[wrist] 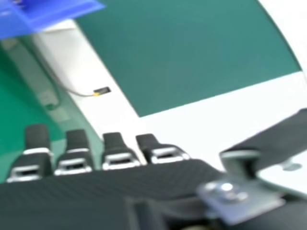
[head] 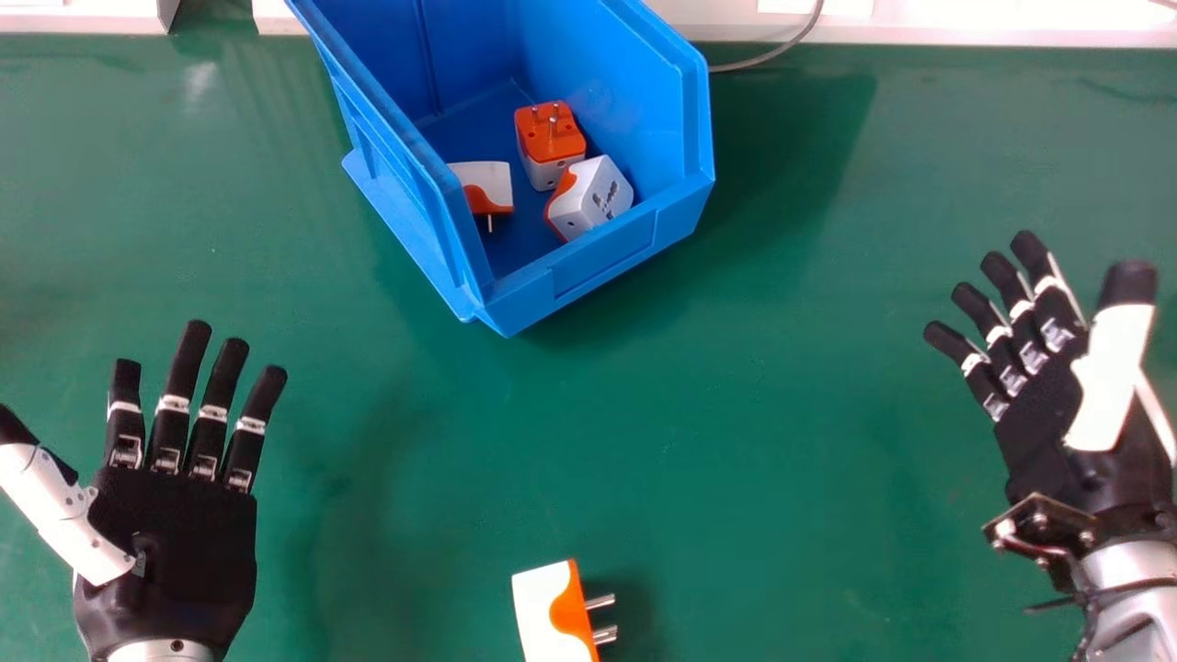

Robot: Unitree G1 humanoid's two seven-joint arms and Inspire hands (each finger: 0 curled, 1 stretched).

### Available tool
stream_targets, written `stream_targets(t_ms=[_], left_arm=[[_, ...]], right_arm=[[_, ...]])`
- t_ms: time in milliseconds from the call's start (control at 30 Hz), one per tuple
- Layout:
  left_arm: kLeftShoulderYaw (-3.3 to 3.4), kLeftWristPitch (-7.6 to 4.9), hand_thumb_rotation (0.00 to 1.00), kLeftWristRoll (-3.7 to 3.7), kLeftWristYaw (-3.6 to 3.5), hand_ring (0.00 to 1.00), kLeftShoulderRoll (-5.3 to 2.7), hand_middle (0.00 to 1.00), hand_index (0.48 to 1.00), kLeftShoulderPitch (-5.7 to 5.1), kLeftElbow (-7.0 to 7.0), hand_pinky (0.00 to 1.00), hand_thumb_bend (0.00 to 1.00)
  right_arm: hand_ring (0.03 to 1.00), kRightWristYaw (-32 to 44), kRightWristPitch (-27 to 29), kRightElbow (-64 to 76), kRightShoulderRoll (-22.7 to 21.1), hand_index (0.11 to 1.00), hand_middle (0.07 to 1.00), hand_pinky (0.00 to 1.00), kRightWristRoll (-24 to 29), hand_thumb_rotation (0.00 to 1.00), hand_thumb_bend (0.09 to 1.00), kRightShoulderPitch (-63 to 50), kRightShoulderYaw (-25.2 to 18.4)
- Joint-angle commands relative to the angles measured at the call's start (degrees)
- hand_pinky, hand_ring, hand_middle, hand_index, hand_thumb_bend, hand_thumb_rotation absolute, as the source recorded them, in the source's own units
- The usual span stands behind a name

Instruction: Pick all objects and put in blue box

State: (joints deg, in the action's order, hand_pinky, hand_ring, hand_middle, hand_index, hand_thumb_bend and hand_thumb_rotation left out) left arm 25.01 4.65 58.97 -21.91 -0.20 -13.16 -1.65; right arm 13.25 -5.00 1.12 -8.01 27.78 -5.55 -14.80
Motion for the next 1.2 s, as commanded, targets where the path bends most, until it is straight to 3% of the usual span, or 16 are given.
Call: stream_targets(t_ms=[0, 67, 167, 233, 267, 300, 367, 467, 567, 633, 700, 800, 833, 933, 1000, 1167], left_arm=[[1.59, 2.03, 0.73, 3.17, -1.22, 0.9, -0.53, 0.87, 0.891, 0.18, 1.4, 0.82, 1.0], [2.59, 4.05, 0.71, 5.78, -1.09, 0.9, -0.96, 0.87, 0.895, 0.32, 1.77, 0.83, 1.0], [4.36, 7.84, 0.67, 10.97, -0.69, 0.9, -1.59, 0.88, 0.896, 0.74, 1.88, 0.83, 1.0], [5.37, 10.03, 0.65, 13.77, -0.92, 0.9, -1.81, 0.88, 0.897, 1.14, 1.55, 0.83, 1.0], [5.76, 10.86, 0.64, 14.57, -1.01, 0.9, -1.77, 0.88, 0.897, 1.33, 1.32, 0.83, 1.0], [5.99, 11.5, 0.64, 14.96, -0.54, 0.89, -1.8, 0.88, 0.892, 1.33, 1.61, 0.82, 1.0], [6.27, 12.23, 0.63, 15.09, -0.03, 0.87, -1.85, 0.87, 0.885, 1.3, 2.05, 0.8, 1.0], [6.34, 12.48, 0.62, 13.86, 0.26, 0.87, -1.61, 0.87, 0.881, 1.24, 2.46, 0.8, 1.0], [6.08, 12.06, 0.61, 11.66, 0.84, 0.85, -1.23, 0.85, 0.869, 1.09, 2.97, 0.79, 1.0], [5.86, 11.52, 0.6, 9.78, 1.7, 0.83, -1.14, 0.84, 0.853, 0.86, 3.57, 0.77, 1.0], [5.82, 11.09, 0.6, 7.92, 2.06, 0.82, -1.04, 0.82, 0.839, 0.72, 3.9, 0.75, 1.0], [5.94, 10.8, 0.62, 6.18, 2.33, 0.71, -1.02, 0.73, 0.756, 0.62, 4.25, 0.63, 1.0], [5.95, 10.5, 0.62, 5.48, 2.4, 0.71, -1.09, 0.73, 0.756, 0.6, 4.39, 0.63, 1.0], [5.85, 9.4, 0.65, 3.59, 1.62, 0.62, -1.39, 0.66, 0.693, 0.28, 4.91, 0.54, 1.0], [5.94, 8.96, 0.66, 3.15, 0.6, 0.59, -1.41, 0.63, 0.675, 0.15, 4.8, 0.5, 1.0], [6.1, 7.96, 0.67, 2.32, -0.95, 0.57, -1.01, 0.6, 0.662, 0.46, 3.84, 0.48, 0.98]], right_arm=[[0.949, 0.57, -2.44, 2.81, 0.73, 0.963, 0.964, 0.86, 4.29, 1.0, 0.759, 0.8, -1.7], [0.954, 0.15, -4.9, 3.79, 1.45, 0.961, 0.967, 0.86, 7.68, 1.0, 0.763, 1.05, -2.8], [0.955, -0.14, -8.77, 4.0, 2.48, 0.956, 0.97, 0.87, 13.68, 1.0, 0.768, 2.09, -4.96], [0.959, 0.52, -11.3, 3.44, 2.78, 0.955, 0.97, 0.89, 18.1, 1.0, 0.768, 2.81, -6.61], [0.961, 0.88, -12.52, 3.29, 2.89, 0.955, 0.971, 0.89, 20.1, 1.0, 0.769, 3.06, -7.34], [0.967, 1.4, -13.47, 3.12, 2.94, 0.961, 0.975, 0.9, 21.81, 1.0, 0.77, 3.28, -7.97], [0.975, 1.93, -14.24, 2.97, 2.91, 0.976, 0.983, 0.91, 23.12, 1.0, 0.769, 3.47, -8.48], [0.978, 2.17, -13.14, 2.9, 2.6, 0.983, 0.986, 0.92, 21.16, 1.0, 0.767, 3.46, -8.19], [0.977, 2.19, -12.22, 2.88, 2.27, 0.979, 0.979, 0.92, 19.11, 1.0, 0.759, 3.39, -8.11], [0.972, 1.82, -12.11, 3.48, 2.42, 0.973, 0.972, 0.91, 18.35, 1.0, 0.753, 3.2, -8.2], [0.968, 1.64, -12.02, 3.68, 2.64, 0.968, 0.967, 0.91, 18.14, 1.0, 0.748, 3.16, -8.39], [0.946, 1.69, -11.87, 3.92, 2.81, 0.935, 0.936, 0.88, 18.04, 1.0, 0.725, 3.03, -8.45], [0.946, 1.93, -11.65, 3.78, 2.79, 0.935, 0.936, 0.88, 17.86, 1.0, 0.725, 3.05, -8.43], [0.937, 2.46, -11.35, 3.23, 2.44, 0.92, 0.927, 0.87, 17.73, 1.0, 0.709, 3.13, -8.78], [0.933, 2.21, -11.29, 3.32, 2.55, 0.912, 0.922, 0.87, 17.63, 1.0, 0.702, 3.19, -9.03], [0.926, 1.7, -11.37, 3.27, 2.76, 0.901, 0.914, 0.86, 16.96, 1.0, 0.692, 3.57, -9.43]])
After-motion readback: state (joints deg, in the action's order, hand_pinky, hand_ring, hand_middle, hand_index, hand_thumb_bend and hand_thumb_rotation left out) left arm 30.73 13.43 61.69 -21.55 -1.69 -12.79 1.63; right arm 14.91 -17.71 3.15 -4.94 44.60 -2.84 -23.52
